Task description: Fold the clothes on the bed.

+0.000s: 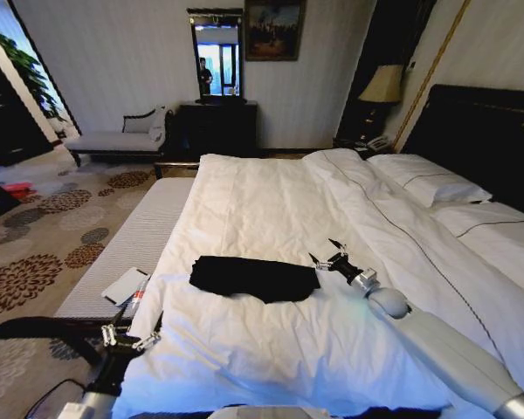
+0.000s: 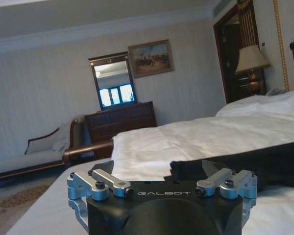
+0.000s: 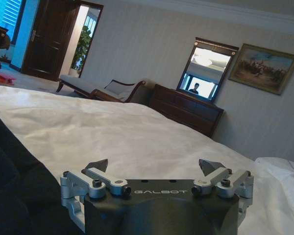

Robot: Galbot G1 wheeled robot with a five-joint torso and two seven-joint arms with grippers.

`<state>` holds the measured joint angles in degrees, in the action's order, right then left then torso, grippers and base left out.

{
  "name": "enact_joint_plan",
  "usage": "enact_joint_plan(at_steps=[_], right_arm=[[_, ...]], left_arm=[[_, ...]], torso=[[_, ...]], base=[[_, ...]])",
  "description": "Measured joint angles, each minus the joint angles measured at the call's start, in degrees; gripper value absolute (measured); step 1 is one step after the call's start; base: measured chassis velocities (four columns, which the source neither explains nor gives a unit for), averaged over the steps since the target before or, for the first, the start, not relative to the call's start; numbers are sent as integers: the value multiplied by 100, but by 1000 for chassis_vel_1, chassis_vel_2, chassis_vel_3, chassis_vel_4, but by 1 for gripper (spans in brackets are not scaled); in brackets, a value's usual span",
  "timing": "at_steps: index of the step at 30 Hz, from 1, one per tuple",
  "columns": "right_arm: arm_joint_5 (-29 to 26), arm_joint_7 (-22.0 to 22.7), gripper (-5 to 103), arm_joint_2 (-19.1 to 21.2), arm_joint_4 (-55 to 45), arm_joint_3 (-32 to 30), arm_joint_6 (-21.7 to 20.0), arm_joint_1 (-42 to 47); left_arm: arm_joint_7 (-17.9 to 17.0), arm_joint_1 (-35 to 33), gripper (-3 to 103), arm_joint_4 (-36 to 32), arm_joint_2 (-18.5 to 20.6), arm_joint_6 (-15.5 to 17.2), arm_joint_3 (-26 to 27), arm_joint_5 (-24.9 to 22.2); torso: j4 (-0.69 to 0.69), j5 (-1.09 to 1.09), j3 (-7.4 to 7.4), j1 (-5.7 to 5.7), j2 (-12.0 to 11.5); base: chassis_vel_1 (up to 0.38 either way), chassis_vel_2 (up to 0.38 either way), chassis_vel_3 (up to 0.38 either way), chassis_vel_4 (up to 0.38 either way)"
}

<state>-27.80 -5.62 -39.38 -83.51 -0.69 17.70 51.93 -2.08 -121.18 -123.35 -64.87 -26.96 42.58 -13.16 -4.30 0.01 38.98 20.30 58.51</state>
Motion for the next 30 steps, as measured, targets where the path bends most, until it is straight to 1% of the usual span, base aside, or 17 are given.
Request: enact_joint_plan(at_steps=[5, 10, 13, 14, 18, 19, 22, 23, 24, 30], right_arm=[[67, -12, 100, -41, 138, 268, 14, -282], [145, -68, 100, -103, 361, 677, 75, -762], [324, -111, 100, -164, 549, 1071, 158, -1129], [324, -111, 100, -164, 549, 1071, 158, -1129], [743, -213, 100, -285, 889, 1446, 349, -1407], [743, -213, 100, -285, 889, 1446, 349, -1407], [1171, -305, 100, -324, 1064, 1509, 529, -1415], [1171, -305, 100, -324, 1064, 1509, 529, -1415], [1304, -335, 100, -326, 1086, 1507, 601, -1390], [1678, -380, 100, -200, 781, 1421, 734, -1117]], left_arm=[[-3, -1, 100, -2, -2, -1, -22, 14], [-12, 9, 100, -1, -1, -1, -26, 12], [-20, 17, 100, 3, -1, 5, -28, 9], [-20, 17, 100, 3, -1, 5, -28, 9], [-24, 22, 100, 7, 0, 13, -30, 4], [-24, 22, 100, 7, 0, 13, -30, 4], [-27, 25, 100, 9, 0, 17, -31, 1], [-27, 25, 100, 9, 0, 17, -31, 1], [-28, 26, 100, 10, 0, 19, -31, 0], [-32, 29, 100, 13, 1, 24, -33, -3]], torso=[[-4, -1, 0, 0, 0], [-3, -1, 0, 0, 0], [-2, -1, 1, 0, 0], [-2, -1, 1, 0, 0], [-1, 0, 1, 0, 0], [-1, 0, 1, 0, 0], [-4, -1, 1, 0, 0], [-4, -1, 1, 0, 0], [-3, -2, 0, 0, 0], [-3, -2, 0, 0, 0]], base=[[0, 0, 0, 0], [0, 0, 0, 0], [0, 0, 0, 0], [0, 0, 0, 0], [0, 0, 0, 0], [0, 0, 0, 0], [0, 0, 0, 0], [0, 0, 0, 0], [0, 0, 0, 0], [0, 0, 0, 0]])
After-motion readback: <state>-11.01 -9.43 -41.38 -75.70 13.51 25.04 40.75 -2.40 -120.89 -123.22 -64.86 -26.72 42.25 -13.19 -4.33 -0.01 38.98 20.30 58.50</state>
